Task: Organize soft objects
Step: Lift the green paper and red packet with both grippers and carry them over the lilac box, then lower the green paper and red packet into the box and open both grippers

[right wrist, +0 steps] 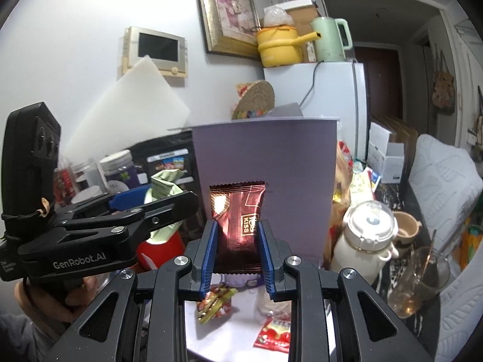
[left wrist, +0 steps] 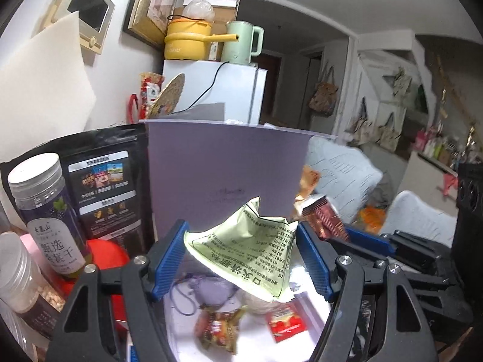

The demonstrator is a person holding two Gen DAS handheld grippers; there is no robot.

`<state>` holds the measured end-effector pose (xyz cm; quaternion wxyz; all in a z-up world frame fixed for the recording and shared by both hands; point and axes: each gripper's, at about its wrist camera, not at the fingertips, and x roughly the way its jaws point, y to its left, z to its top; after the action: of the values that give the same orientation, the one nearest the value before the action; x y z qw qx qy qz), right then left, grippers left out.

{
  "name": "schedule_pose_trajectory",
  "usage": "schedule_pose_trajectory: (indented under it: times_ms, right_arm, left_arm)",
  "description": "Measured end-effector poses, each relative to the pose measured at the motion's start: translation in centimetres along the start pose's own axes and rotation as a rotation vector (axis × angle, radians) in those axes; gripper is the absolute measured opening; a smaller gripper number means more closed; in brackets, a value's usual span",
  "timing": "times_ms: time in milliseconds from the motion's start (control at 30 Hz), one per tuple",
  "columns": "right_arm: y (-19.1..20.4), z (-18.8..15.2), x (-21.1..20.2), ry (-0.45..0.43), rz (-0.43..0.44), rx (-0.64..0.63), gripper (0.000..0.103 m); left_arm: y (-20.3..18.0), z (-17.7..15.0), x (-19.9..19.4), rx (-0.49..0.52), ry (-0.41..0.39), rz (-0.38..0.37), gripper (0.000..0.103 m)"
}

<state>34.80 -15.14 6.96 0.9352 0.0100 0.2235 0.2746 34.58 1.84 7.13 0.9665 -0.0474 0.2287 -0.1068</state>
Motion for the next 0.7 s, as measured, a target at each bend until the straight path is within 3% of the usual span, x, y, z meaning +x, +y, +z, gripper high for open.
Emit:
schedule_pose_trajectory:
  times_ms: [200, 700]
  right_arm:
    - [-2.0, -1.5, 2.0, 0.048, -0.010, 0.092, 0.027]
    - [-3.2, -3.0, 4.9, 0.135, -0.104, 0.071, 0.027]
  left_arm:
    - [0.3, -0.5, 1.8, 0.014, 0.038, 0.048, 0.073]
    - [0.1, -3.2, 7.8, 0.064, 0.203, 0.098, 0.073]
